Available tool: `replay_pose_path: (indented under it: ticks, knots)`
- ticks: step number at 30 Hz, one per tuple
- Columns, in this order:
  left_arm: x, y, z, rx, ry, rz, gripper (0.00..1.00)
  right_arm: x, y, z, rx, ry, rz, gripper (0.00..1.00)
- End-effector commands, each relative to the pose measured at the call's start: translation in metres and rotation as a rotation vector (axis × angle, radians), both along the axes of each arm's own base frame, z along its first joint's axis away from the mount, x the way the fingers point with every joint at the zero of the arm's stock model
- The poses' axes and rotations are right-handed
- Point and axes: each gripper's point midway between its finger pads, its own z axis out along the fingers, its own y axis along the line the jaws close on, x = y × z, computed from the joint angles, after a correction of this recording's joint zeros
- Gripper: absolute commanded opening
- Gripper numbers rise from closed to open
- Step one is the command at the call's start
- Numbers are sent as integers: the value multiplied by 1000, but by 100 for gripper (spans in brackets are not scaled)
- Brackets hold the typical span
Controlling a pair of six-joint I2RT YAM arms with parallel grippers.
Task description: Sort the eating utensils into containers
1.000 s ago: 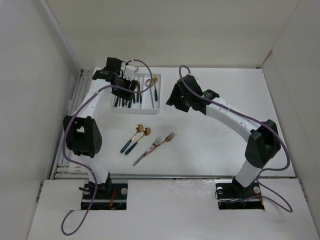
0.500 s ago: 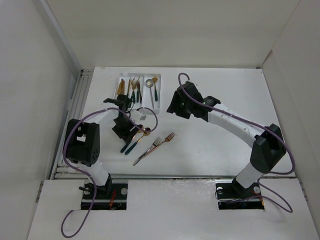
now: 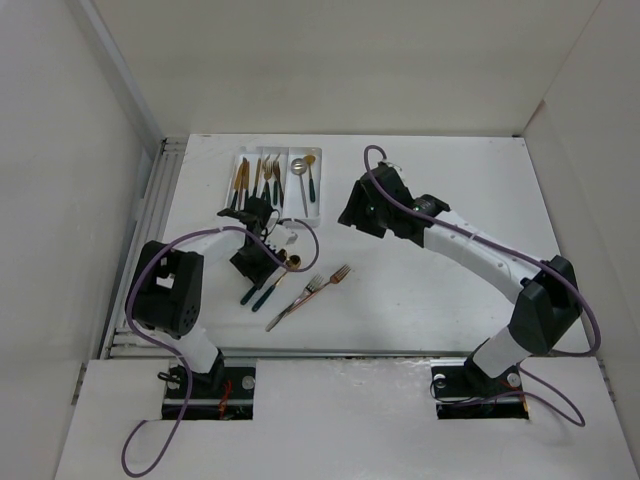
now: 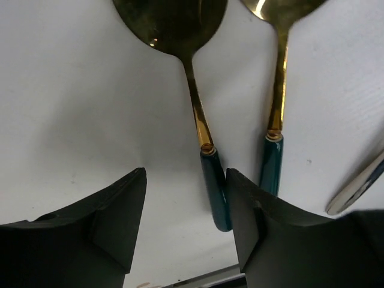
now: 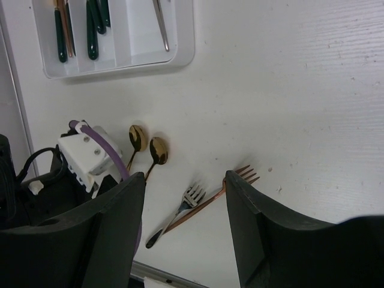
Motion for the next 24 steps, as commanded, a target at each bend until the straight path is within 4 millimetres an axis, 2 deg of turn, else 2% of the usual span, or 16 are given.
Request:
replay_pose_path:
  ticks: [1,5,6,10,13,17,18,20,22,24]
  knots:
    - [18,5,5,27,-78,67,51,-1,1,14,20,-43,-8,61]
    - [20,-1,7,-4,-78,63,40,0,-1,14,16,-47,-15,61]
    - [14,-1,1,-5,-53,61,38,0,-1,14,16,-47,-15,61]
    - [-9,-3,-14,0,28,35,43,-1,-3,12,5,-44,-22,61]
    - [-12,4,-24,67,23,44,41,-1,-3,12,5,-44,-22,61]
    - [-17,10,-34,105,50,63,25,-1,-3,12,5,-44,-22,61]
    - [-17,10,-34,105,50,63,15,2,-6,12,5,-44,-31,61]
    - [-22,9,-41,108,81,74,5,2,-6,12,5,-44,-31,61]
    - [-17,4,-36,89,78,82,0,5,-9,12,4,-44,-40,61]
    - [-10,-3,-29,62,71,92,0,6,-10,13,0,-48,-47,61]
